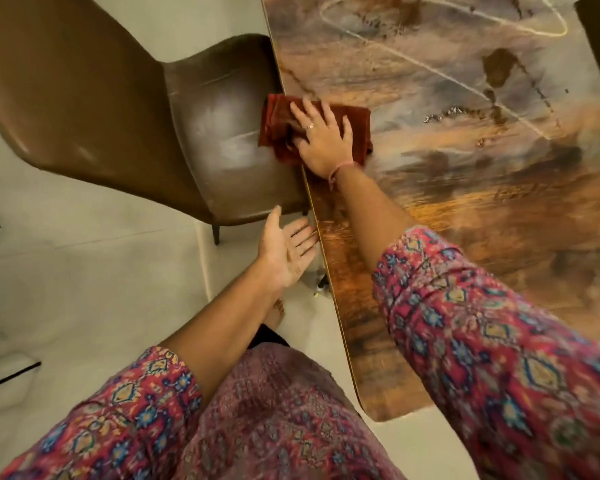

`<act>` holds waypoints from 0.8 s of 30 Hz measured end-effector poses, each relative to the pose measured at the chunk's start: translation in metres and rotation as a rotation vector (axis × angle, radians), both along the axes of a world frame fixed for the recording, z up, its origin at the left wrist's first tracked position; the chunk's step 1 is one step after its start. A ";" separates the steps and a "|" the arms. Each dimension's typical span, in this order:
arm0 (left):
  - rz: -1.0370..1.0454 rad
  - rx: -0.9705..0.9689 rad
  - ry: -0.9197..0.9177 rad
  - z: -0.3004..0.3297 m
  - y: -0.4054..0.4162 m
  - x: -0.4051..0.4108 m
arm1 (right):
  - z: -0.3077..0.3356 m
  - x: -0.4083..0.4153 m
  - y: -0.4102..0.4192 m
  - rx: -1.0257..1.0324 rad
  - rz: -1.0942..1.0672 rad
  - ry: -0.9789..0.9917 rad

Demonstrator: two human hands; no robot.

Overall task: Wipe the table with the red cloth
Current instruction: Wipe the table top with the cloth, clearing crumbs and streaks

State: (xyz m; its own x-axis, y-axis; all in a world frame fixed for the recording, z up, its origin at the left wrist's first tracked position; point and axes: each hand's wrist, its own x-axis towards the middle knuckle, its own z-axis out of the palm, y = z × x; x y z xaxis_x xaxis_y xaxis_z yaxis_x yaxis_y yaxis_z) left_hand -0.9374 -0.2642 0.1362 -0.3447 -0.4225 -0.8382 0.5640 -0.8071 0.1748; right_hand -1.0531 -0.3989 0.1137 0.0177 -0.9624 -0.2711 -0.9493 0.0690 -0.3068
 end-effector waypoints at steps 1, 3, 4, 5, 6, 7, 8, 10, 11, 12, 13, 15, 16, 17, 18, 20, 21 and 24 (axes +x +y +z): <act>0.000 -0.001 0.004 -0.003 -0.005 0.003 | 0.000 0.003 -0.014 0.007 -0.001 -0.003; 0.016 0.009 0.018 -0.008 -0.014 0.009 | 0.001 0.005 -0.018 0.009 -0.012 -0.012; 0.032 0.018 0.030 -0.011 -0.017 0.011 | 0.002 0.005 -0.007 -0.007 -0.016 -0.019; 0.045 0.024 0.041 -0.014 -0.021 0.013 | 0.002 0.004 0.011 -0.033 -0.029 -0.026; 0.059 0.026 0.046 -0.016 -0.027 0.014 | 0.002 0.003 0.037 -0.058 -0.049 -0.034; 0.072 0.028 0.048 -0.018 -0.033 0.014 | 0.000 0.004 0.068 -0.071 -0.077 -0.045; 0.081 0.030 0.048 -0.020 -0.040 0.014 | 0.000 0.005 0.103 -0.068 -0.111 -0.052; 0.057 0.034 0.021 -0.025 -0.057 0.014 | 0.000 0.009 0.168 -0.031 -0.172 -0.050; 0.017 0.021 -0.009 -0.026 -0.066 0.014 | -0.001 0.010 0.194 0.002 -0.202 -0.043; -0.032 0.004 -0.036 -0.027 -0.075 0.013 | -0.002 0.010 0.212 0.034 -0.228 -0.038; -0.077 -0.009 -0.051 -0.029 -0.083 0.013 | -0.002 0.011 0.222 0.061 -0.246 -0.038; -0.119 -0.011 -0.038 -0.030 -0.101 0.012 | -0.002 0.013 0.218 0.075 -0.272 -0.028; -0.129 -0.014 -0.027 -0.029 -0.112 0.011 | -0.001 0.013 0.205 0.064 -0.293 -0.017; -0.137 -0.017 -0.020 -0.027 -0.123 0.011 | -0.001 0.013 0.185 0.044 -0.312 -0.007; -0.144 -0.023 -0.015 -0.027 -0.136 0.011 | 0.000 0.011 0.159 0.024 -0.328 -0.001; -0.155 -0.032 -0.002 -0.027 -0.157 0.012 | 0.000 0.003 0.092 -0.018 -0.334 0.009; -0.168 -0.037 -0.005 -0.027 -0.166 0.012 | -0.001 -0.002 0.052 -0.037 -0.325 0.016; -0.235 -0.046 -0.031 -0.034 -0.184 0.011 | -0.002 -0.014 -0.071 -0.056 -0.298 0.042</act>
